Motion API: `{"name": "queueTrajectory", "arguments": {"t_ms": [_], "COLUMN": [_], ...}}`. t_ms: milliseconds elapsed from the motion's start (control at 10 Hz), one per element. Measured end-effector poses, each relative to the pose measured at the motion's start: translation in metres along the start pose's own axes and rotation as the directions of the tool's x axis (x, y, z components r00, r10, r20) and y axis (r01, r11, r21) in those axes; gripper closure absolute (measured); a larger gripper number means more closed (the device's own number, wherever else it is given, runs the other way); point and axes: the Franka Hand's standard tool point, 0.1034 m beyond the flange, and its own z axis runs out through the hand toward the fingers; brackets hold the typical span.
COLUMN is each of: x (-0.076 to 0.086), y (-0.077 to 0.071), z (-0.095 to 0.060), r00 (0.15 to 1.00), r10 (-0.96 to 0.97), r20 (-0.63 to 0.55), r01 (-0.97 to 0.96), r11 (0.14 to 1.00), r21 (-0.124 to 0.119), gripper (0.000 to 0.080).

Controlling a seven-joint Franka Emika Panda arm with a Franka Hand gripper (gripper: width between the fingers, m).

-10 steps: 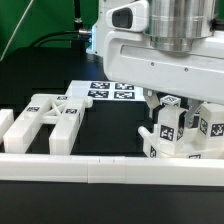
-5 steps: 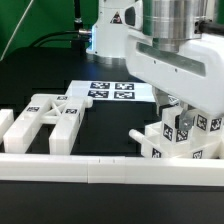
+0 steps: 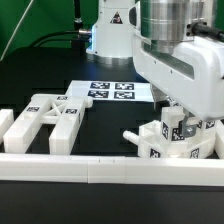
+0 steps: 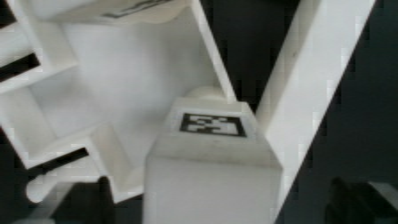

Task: Assemble chair

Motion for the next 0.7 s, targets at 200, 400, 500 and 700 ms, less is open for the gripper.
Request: {"name": "queueTrajectory", "arguments": {"t_ms": [200,400,500,700], "x": [-0.0015,-0.0013,-0.0008,-0.0028], "y": [-0.0012,-0.002,-0.0017,-0.0014], "z": [-0.0008,-0.001,-0.0008,0.0017], "r00": [0.986,0.958,0.942,0.862], "r10": [-0.168,-0.286,-0.337,-0.506], "r20": [-0.005,-0.007,-0.008,-0.014], "r01": [0.168,0.286,0.337,0.506], "r11": [0.986,0.958,0.942,0.862], "r21": [-0.001,0.001,0.0,0.002], "gripper": [0.0156,0.0151,0.0151,0.0151]}}
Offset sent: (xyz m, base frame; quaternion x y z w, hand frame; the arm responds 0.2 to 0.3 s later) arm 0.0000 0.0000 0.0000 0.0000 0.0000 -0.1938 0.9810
